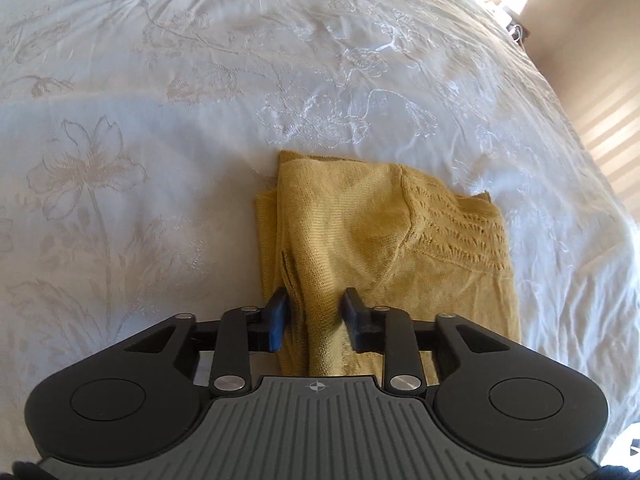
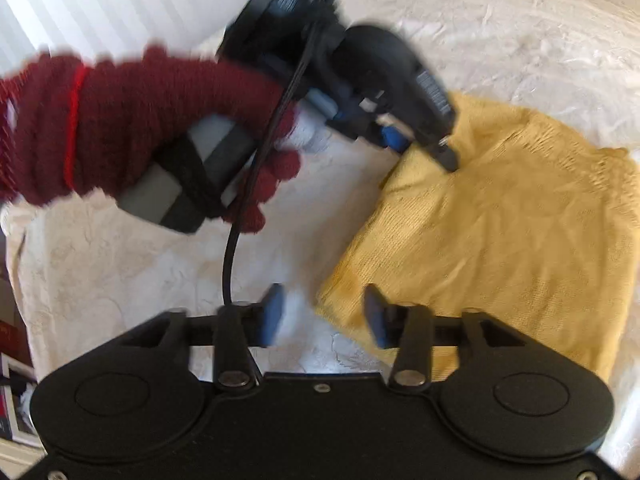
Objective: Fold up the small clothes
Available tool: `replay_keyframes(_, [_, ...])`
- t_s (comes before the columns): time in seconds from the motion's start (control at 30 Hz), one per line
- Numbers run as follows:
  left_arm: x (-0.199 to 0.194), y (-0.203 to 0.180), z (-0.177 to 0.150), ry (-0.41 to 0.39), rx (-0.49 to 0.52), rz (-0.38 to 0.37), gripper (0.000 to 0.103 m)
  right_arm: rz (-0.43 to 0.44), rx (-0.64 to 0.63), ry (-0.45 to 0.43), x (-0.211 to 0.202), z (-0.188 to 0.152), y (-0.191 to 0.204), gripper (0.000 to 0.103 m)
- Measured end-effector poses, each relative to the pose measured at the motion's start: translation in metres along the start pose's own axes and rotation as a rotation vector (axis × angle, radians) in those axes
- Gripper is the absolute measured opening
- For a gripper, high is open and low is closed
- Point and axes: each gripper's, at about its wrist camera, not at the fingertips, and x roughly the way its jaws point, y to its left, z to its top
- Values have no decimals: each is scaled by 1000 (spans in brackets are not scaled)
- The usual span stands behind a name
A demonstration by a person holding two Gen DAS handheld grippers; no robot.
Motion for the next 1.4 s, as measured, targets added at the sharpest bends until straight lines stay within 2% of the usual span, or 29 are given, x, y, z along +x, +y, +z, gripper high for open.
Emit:
replay_keyframes(0.03, [-5,-1,-2,-23,17,30,69,-9,16,-17,-9,0,-7,72])
replay_keyframes(0.07, [-11,-2,-2,-51,30,38,74,-24,36,-31,-17,0,-16,78])
replay_keyframes(0.17, [-26,1,-6,-97,15,28,81,-84,103,-72,-38,0,-43,85])
replay_keyframes(0.23, [-32,1,-9,-98,-8,9,97,-122,152,-96,-47,1,-63,97])
replay_keyframes(0.27, [-34,1,-12,-94,-15,-2,99,-136,185,-102,-48,4,-75,103])
replay_keyframes(0.43, [-23,-1,-19,-41,-25,-24,99,-189,351,-112,-48,10,-136,102])
replay_keyframes(0.63, [9,2,-14,18,-30,-31,99,-96,528,-62,-13,12,-190,102])
replay_keyframes(0.77, [29,-2,-3,38,-11,-35,102,-10,634,-69,4,5,-208,102])
replay_keyframes(0.9, [37,-5,6,21,-16,-50,102,93,720,-109,20,1,-220,103])
replay_keyframes(1.07, [41,1,14,-1,-70,-114,102,85,710,-108,30,10,-220,103])
replay_keyframes(1.1, [41,0,15,1,-67,-122,100,89,705,-104,30,11,-219,103])
replay_keyframes(1.13, [40,0,15,-6,-61,-126,86,97,702,-100,31,13,-219,103])
replay_keyframes(1.17, [38,-2,16,-18,-56,-131,71,102,694,-95,31,15,-218,96])
replay_keyframes(1.2, [37,-2,15,-19,-62,-144,47,91,675,-86,29,17,-216,71])
replay_keyframes(1.23, [36,-3,14,-24,-74,-152,34,62,648,-72,28,19,-213,56])
replay_keyframes(1.27, [33,-5,12,-34,-74,-148,29,46,614,-60,25,20,-209,48])
replay_keyframes(1.4, [14,-30,4,-94,11,-96,25,-7,515,-89,5,33,-187,43])
